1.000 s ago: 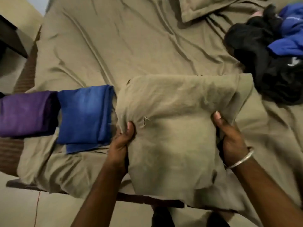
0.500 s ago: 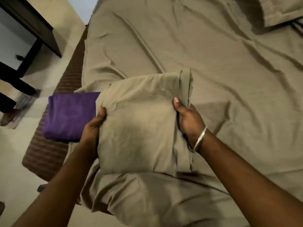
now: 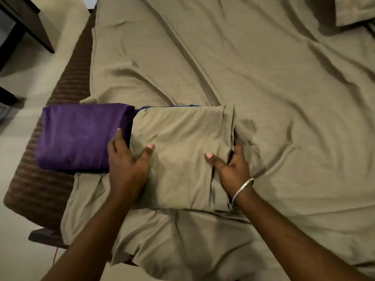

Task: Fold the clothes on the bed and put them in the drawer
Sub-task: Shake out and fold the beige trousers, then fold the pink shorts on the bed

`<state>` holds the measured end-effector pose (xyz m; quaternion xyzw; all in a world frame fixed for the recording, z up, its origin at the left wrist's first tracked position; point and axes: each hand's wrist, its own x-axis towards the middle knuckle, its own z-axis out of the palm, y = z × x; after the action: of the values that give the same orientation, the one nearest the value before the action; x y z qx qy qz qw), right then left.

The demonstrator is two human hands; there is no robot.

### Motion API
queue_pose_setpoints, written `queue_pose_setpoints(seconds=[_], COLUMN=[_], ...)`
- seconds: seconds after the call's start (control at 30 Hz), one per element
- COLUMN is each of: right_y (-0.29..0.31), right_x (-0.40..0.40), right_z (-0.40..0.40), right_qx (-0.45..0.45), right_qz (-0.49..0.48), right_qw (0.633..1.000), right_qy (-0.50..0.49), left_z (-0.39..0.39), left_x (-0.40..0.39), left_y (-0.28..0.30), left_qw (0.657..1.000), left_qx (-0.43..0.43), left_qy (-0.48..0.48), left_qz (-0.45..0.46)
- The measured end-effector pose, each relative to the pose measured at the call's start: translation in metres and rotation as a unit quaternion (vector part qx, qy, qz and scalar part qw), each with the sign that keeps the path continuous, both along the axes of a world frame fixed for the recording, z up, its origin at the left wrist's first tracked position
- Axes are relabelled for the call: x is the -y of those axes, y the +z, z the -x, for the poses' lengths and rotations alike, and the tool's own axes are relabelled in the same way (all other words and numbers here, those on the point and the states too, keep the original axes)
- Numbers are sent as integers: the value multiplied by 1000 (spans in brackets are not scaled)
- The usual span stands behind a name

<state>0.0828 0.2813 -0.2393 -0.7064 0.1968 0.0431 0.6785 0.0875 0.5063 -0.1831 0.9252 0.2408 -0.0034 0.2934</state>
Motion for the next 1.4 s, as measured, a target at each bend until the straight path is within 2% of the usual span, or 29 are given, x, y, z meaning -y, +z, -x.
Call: queue_pose_setpoints(seconds=[0.07,0.17,0.23,0.37,0.4,0.5,0.53,0.6,0.63,0.7,0.77,0.83,0.9,0.97,1.03,1.1,1.13,1.2,1.27,1.33,1.4], right_y=[1,-8,-21,-29,-30,-28,-31,-33,-34,-41,-49,-59,-65,-65,-59,-49,-44,-38,-35,-43,-51], right_x=[-1,-3,0,10,15,30,42,85,110,173,230,276,315,349,394,427,443,488,544,579,610], right_z=[2,20,33,37,36,33,33,34,35,46,58,73,90,103,117,126,131,144,163,181,196], right_qx=[30,81,119,127,128,87,74,83,104,133,130,96,56,31,15,51,72,63,-76,-172,-170], right_qz=[75,152,185,171,150,8,1,83,153,300,408,479,525,521,467,396,389,476,550,560,573], right_qw=[997,985,974,974,978,994,996,993,983,944,904,872,845,849,883,916,918,877,830,811,800], right_qy=[-13,25,62,71,69,70,56,21,9,-10,-4,42,83,74,47,33,29,-8,-46,0,56], left_z=[11,26,36,37,35,33,33,34,34,36,36,35,30,28,32,37,40,46,51,49,45], left_x=[11,25,29,31,35,42,46,66,80,123,167,211,258,306,370,422,448,504,568,614,663], left_y=[1,-19,-32,-42,-40,-29,-25,-19,-18,-25,-36,-46,-53,-59,-65,-71,-74,-79,-84,-90,-103], left_qw=[990,968,962,959,958,969,974,980,980,968,942,917,910,911,904,891,882,863,848,848,863], left_qx=[11,-29,-42,-53,-55,-78,-73,-26,3,56,75,56,29,-6,-17,-15,-12,1,10,10,-5], left_qy=[-125,-203,-210,-203,-203,-177,-163,-151,-165,-220,-284,-338,-376,-395,-418,-448,-466,-501,-526,-525,-498], left_qz=[-61,-142,-170,-192,-193,-153,-137,-123,-115,-109,-165,-206,-174,-119,-87,-71,-66,-60,-65,-70,-83])
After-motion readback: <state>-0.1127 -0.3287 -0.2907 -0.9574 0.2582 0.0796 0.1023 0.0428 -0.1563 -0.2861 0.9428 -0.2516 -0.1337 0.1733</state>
